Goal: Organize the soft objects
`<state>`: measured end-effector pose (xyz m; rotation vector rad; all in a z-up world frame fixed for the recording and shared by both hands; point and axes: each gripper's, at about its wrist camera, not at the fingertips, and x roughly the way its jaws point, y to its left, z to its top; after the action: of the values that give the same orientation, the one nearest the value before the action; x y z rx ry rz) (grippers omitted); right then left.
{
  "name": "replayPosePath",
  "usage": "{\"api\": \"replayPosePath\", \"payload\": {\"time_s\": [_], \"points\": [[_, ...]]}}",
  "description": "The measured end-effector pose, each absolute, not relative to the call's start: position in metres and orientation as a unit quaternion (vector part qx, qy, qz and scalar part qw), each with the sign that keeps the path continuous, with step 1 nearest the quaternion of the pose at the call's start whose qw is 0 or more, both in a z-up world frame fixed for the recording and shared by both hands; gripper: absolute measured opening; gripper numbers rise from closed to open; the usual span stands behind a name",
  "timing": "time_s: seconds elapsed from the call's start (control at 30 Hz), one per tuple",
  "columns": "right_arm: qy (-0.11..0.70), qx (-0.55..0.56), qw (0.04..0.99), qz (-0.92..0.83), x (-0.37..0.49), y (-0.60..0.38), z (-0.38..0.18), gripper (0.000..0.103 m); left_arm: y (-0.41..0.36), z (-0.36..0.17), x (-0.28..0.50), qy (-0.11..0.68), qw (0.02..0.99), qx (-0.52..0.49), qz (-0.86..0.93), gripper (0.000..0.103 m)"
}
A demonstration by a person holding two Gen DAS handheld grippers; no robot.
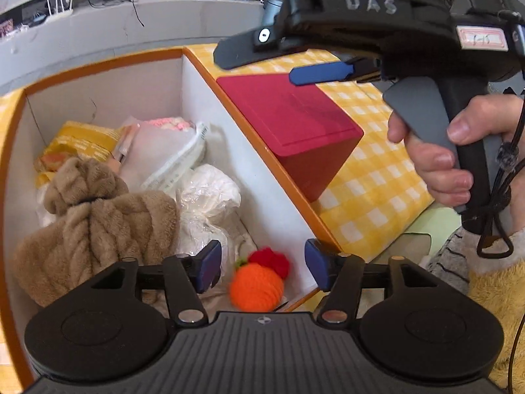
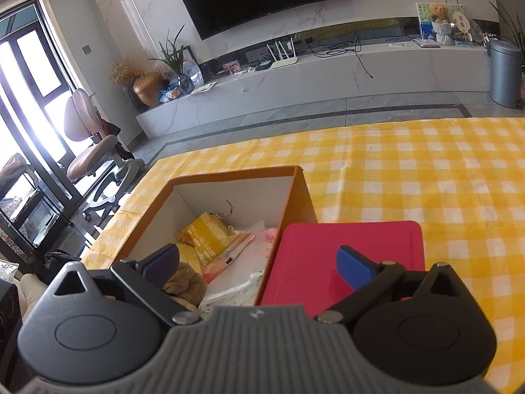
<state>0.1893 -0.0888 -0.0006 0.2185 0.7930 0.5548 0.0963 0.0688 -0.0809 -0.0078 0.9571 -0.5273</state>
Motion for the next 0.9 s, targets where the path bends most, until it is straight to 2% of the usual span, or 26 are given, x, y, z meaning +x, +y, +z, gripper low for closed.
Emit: {"api": "replayPosePath", "payload": {"time_s": [0.2,0.23,0.27,0.3,0.33,0.37,0.43,0.6,0.7,0.9], "points": [[0.373,0.105,0.882,0.267,0.187,-0.091,0.003,0.100,0.076,-0.058,0.092,0.406,0.893,-0.015,-0.195,0.069],[0.371,0.108,0.883,0.266,0.187,-0.093,0.004,0.100,0.078,-0.058,0.093,0.392,0.902,-0.015,-0.182,0.065],[0.370,0.112,0.883,0.265,0.187,-0.094,0.005,0.100,0.079,-0.059,0.098,0.383,0.908,-0.016,-0.169,0.058],[0.369,0.114,0.884,0.264,0.187,-0.095,0.005,0.100,0.080,-0.062,0.103,0.381,0.913,-0.019,-0.148,0.037],[0.369,0.116,0.884,0.264,0.188,-0.096,0.005,0.100,0.082,-0.065,0.109,0.380,0.916,-0.022,-0.125,0.027],[0.369,0.117,0.884,0.263,0.187,-0.096,0.005,0.100,0.085,-0.068,0.114,0.377,0.919,-0.028,-0.111,0.025],[0.371,0.118,0.883,0.264,0.187,-0.097,0.003,0.100,0.090,-0.074,0.126,0.380,0.919,-0.041,-0.099,0.007],[0.376,0.122,0.880,0.264,0.189,-0.098,0.001,0.100,0.080,-0.088,0.137,0.428,0.898,-0.004,-0.098,0.005],[0.379,0.122,0.878,0.265,0.189,-0.098,0.001,0.100,0.078,-0.098,0.137,0.457,0.883,-0.017,-0.103,0.005],[0.385,0.123,0.879,0.253,0.190,-0.104,0.000,0.100,0.061,-0.102,0.131,0.456,0.884,0.015,-0.105,0.000]]}}
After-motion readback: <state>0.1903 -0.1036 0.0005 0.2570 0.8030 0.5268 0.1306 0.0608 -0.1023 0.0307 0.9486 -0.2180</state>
